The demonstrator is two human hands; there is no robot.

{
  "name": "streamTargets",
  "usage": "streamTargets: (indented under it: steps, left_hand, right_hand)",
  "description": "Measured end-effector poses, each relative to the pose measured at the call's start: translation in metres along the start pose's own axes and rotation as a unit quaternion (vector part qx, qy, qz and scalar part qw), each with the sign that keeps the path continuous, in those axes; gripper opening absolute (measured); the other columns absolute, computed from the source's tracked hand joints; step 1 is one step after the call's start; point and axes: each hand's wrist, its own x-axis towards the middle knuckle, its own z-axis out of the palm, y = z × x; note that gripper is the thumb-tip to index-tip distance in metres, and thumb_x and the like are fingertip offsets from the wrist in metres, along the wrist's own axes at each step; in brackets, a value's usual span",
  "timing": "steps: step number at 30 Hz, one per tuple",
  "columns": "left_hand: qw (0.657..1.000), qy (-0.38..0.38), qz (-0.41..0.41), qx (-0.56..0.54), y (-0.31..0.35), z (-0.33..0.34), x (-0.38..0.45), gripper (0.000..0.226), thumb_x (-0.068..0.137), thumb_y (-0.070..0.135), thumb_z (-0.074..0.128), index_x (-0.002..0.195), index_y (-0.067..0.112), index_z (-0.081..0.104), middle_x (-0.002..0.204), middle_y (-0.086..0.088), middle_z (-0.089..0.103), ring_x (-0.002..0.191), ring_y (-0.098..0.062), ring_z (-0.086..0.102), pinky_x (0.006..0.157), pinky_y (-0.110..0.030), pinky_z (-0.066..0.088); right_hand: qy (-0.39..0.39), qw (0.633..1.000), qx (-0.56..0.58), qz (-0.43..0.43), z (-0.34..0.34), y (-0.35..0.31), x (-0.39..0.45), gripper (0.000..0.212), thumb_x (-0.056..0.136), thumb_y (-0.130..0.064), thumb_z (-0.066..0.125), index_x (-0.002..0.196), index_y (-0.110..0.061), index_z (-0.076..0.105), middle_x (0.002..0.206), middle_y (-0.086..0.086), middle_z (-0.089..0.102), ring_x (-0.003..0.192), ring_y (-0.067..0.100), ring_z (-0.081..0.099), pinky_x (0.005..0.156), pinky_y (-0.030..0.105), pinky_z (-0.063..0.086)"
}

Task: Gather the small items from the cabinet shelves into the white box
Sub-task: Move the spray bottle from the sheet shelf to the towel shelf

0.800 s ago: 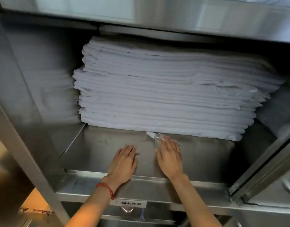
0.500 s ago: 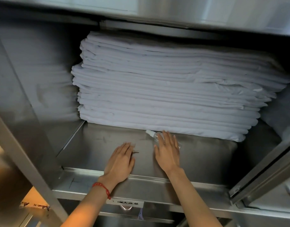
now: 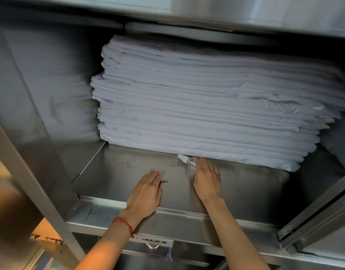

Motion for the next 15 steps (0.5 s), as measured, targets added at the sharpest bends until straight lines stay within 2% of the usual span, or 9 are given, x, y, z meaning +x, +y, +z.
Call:
streamTargets:
  steps: [6,9,10,12,14,15]
  left_hand:
    - [1.0,0.018,0.008,-0.018,0.003,-0.001,-0.003,0.046,0.1,0.022,0.036,0.144,0.01,0.036,0.15,-0.005,0.035,0.141,-0.014,0.026,0.108,-0.015,-0.005]
    - [1.0,0.022,0.01,-0.008,0.003,0.001,-0.006,0.045,0.099,0.018,0.039,0.142,0.007,0.04,0.147,-0.007,0.039,0.139,-0.016,0.03,0.11,-0.018,-0.001]
    - [1.0,0.027,0.008,0.001,0.003,0.001,-0.007,0.043,0.097,0.015,0.044,0.139,0.004,0.044,0.144,-0.009,0.043,0.137,-0.019,0.035,0.112,-0.022,0.005]
    - [1.0,0.029,0.003,0.011,0.006,-0.002,-0.009,0.039,0.086,0.005,0.062,0.124,-0.002,0.059,0.128,-0.016,0.058,0.123,-0.027,0.053,0.108,-0.035,0.026]
    - [0.998,0.065,0.015,0.017,0.009,-0.003,-0.012,0.039,0.067,-0.003,0.078,0.105,-0.004,0.069,0.107,-0.018,0.069,0.102,-0.031,0.066,0.091,-0.042,0.047]
    - [0.996,0.08,0.022,0.018,0.011,-0.004,-0.013,0.04,0.061,-0.005,0.081,0.1,-0.004,0.071,0.102,-0.017,0.071,0.097,-0.03,0.068,0.084,-0.042,0.051]
  right_hand:
    - [0.021,0.999,0.024,-0.02,-0.004,-0.003,-0.008,0.057,0.075,0.009,0.054,0.129,-0.009,0.055,0.125,0.011,0.058,0.114,0.03,0.053,0.101,0.037,0.037]
    - [0.062,0.997,0.036,-0.039,-0.008,-0.007,-0.013,0.058,0.057,0.017,0.065,0.112,-0.003,0.067,0.105,0.014,0.067,0.096,0.032,0.064,0.087,0.04,0.05]
    - [0.077,0.995,0.034,-0.047,-0.01,-0.009,-0.016,0.06,0.049,0.019,0.068,0.105,-0.003,0.07,0.098,0.013,0.069,0.088,0.031,0.067,0.081,0.04,0.053]
    - [0.095,0.993,0.027,-0.066,-0.014,-0.012,-0.021,0.061,0.039,0.019,0.072,0.096,-0.004,0.073,0.089,0.011,0.071,0.078,0.029,0.069,0.073,0.038,0.057]
    - [0.098,0.992,0.026,-0.081,-0.017,-0.014,-0.026,0.062,0.035,0.017,0.075,0.093,-0.006,0.073,0.086,0.009,0.071,0.076,0.026,0.069,0.071,0.035,0.057]
    - [0.098,0.991,0.028,-0.085,-0.017,-0.015,-0.029,0.063,0.034,0.016,0.076,0.092,-0.007,0.073,0.087,0.008,0.071,0.077,0.025,0.069,0.071,0.034,0.057]
